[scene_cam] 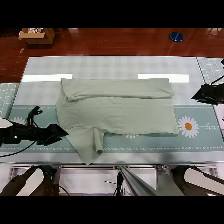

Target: Fold the shirts.

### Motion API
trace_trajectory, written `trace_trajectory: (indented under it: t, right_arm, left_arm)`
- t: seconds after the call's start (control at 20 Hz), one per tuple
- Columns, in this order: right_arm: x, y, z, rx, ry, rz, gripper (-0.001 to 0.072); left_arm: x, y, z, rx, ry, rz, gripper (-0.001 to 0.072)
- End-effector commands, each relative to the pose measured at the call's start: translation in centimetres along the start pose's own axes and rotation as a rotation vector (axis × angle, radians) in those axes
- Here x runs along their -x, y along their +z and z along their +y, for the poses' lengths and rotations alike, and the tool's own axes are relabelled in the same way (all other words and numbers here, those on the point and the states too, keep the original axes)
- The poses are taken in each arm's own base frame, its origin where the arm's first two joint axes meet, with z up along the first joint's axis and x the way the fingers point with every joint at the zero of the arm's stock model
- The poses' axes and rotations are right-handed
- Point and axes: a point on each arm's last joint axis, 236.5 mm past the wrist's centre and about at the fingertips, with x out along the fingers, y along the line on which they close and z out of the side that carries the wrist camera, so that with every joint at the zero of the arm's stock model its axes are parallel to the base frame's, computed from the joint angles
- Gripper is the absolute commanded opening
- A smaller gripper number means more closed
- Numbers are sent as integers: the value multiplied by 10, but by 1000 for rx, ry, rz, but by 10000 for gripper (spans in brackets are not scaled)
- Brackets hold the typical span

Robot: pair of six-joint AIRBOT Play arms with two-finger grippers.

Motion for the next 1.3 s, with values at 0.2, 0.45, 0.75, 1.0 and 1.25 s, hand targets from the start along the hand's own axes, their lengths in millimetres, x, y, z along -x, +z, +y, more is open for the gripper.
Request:
trace_trajectory:
  t: [0.2,0.45,0.75,1.0,1.25]
  right_arm:
    - [0,0,5,-4,25,-10,432]
    - [0,-15,0,0,5,53,432]
    - [-18,-58,-33,-234,86,133,498]
    - [-67,-108,-23,-299,195,213,498]
    - [-95,-133,-17,-362,219,234,495]
  left_arm:
    - [-49,12,3,10,50,-30,569]
    - [-78,1,5,28,66,47,30]
    - [-70,1,1,-13,53,41,30]
    - [-67,4,0,-7,47,29,30]
    - [-67,4,0,-7,46,29,30]
